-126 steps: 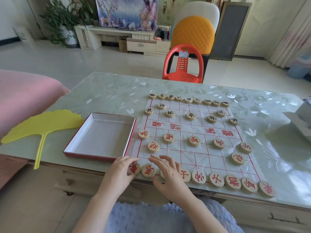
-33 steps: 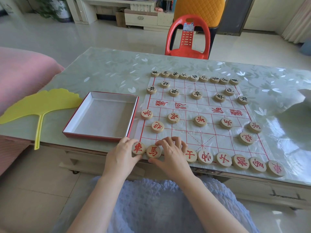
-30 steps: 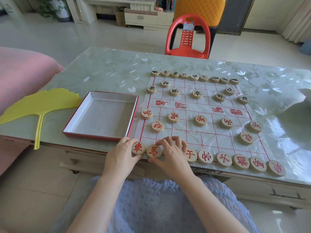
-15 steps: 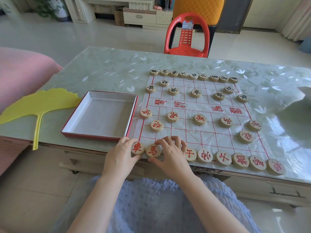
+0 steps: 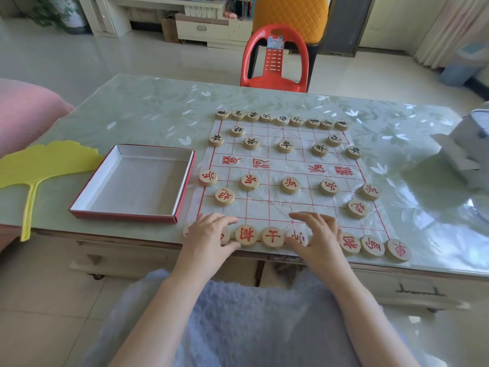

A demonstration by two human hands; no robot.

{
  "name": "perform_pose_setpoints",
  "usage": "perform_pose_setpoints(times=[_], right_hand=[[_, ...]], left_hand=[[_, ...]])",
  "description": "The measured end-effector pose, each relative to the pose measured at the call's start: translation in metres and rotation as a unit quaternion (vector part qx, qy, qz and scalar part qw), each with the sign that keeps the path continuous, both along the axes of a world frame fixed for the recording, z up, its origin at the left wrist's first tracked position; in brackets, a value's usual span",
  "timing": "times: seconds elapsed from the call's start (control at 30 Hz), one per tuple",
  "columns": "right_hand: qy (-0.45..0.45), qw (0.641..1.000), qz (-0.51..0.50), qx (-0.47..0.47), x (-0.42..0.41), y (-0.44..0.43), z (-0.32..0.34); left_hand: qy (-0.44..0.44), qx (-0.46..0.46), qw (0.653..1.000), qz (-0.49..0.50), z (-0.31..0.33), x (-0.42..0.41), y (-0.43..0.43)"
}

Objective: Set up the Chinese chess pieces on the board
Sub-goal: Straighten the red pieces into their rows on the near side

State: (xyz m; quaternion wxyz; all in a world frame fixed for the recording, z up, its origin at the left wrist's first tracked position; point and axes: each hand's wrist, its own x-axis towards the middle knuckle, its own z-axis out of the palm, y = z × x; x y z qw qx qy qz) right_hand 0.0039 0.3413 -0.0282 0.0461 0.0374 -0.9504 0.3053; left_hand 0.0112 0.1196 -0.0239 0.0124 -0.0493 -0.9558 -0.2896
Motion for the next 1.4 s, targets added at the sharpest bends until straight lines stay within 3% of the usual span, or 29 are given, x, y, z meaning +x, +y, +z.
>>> perform_pose_setpoints(times=[0.1,0.4,0.57,0.73,1.07,1.27,1.4], right_hand=[[-0.012,0.997,0.056,0.041,0.003,0.002,-0.003],[-0.047,0.987,0.145,0.05,-0.006,-0.013,-0.009],[-0.025,0.99,0.124,0.062,-0.009,-0.014,-0.013],[-0.005,0.992,0.079,0.1,-0.013,-0.02,-0.011],[-0.02,0.99,0.126,0.065,-0.007,-0.013,-0.011],[-0.023,0.992,0.08,0.099,-0.011,-0.02,-0.01],[-0.049,0.993,0.096,0.05,-0.007,-0.014,-0.007]], left_hand=[[-0.002,-0.027,1.0,-0.016,0.0,-0.004,0.014],[-0.031,-0.064,0.995,-0.069,0.002,-0.01,0.025],[-0.013,-0.077,0.994,-0.074,-0.006,-0.016,0.024],[0.036,-0.116,0.992,-0.011,-0.007,-0.021,0.031],[-0.015,-0.093,0.992,-0.081,-0.007,-0.015,0.017],[0.009,-0.122,0.992,-0.032,-0.007,-0.021,0.02],[-0.01,-0.104,0.993,-0.051,-0.006,-0.017,0.021]])
